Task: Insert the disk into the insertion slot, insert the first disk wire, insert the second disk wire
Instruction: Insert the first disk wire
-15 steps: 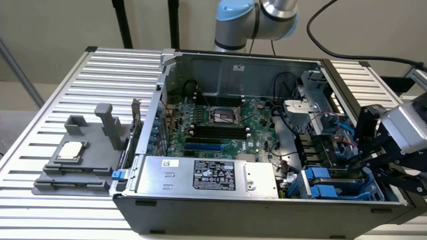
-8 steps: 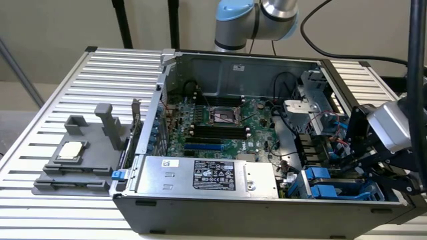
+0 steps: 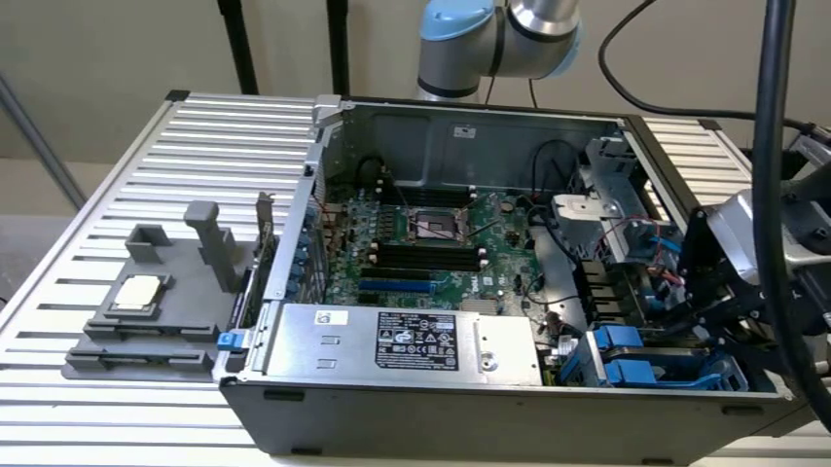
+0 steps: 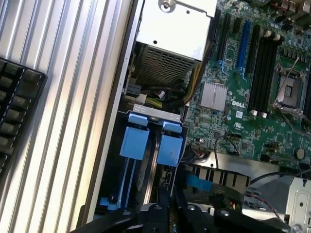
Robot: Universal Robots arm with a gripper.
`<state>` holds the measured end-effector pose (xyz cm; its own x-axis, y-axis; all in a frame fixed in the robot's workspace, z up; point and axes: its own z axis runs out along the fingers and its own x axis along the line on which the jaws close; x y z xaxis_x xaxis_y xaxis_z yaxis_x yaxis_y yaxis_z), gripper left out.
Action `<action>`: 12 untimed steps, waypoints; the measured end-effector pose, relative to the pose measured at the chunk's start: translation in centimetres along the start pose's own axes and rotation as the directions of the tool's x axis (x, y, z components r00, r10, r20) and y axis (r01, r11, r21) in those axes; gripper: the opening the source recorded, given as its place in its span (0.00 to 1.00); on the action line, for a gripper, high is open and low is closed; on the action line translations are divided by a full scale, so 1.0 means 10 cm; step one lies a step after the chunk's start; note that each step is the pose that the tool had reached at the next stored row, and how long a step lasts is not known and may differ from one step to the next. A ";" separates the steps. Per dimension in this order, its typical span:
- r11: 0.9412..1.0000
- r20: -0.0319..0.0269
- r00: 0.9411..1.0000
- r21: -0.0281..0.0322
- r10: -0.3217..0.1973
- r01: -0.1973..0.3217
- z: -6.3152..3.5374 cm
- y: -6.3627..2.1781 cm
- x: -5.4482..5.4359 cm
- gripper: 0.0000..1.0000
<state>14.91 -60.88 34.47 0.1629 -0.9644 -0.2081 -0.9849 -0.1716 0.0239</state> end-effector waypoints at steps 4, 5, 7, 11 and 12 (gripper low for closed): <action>0.999 -0.015 0.999 0.007 0.038 -0.038 0.001 0.000 0.00 0.16; 0.999 -0.018 0.999 0.008 0.047 -0.047 0.001 0.000 0.00 0.16; 0.998 -0.023 0.998 0.012 0.066 -0.066 0.001 0.000 0.00 0.16; 0.995 -0.029 0.995 0.018 0.097 -0.097 0.001 0.001 0.00 0.16; 0.995 -0.031 0.994 0.019 0.102 -0.102 0.001 0.003 0.00 0.16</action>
<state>14.88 -60.88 34.46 0.0633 -0.9827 -0.1742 -0.9973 -0.0690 0.0266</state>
